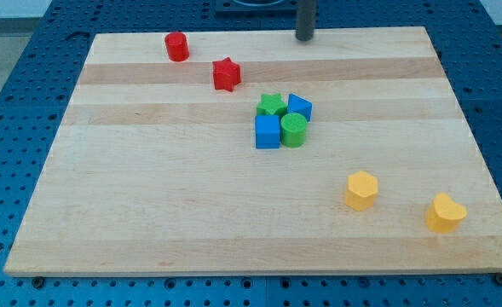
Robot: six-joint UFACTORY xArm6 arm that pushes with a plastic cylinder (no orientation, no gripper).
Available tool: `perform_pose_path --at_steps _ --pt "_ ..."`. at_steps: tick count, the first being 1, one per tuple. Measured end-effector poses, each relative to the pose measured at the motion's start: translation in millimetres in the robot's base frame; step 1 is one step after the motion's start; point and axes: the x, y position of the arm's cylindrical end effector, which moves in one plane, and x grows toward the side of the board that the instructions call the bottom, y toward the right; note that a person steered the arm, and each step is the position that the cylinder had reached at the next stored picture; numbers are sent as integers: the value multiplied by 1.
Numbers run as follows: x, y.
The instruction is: Push the red star towards the left center
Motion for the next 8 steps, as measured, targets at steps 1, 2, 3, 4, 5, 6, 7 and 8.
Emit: perform_pose_path --at_steps 1,2,3,4,5,6,7,8 --pt "42 5" --pt "81 -31" --pt "96 -103" --pt "95 -132" --pt "88 -100" --pt "64 -92" --pt "53 -116" --pt "81 -155"
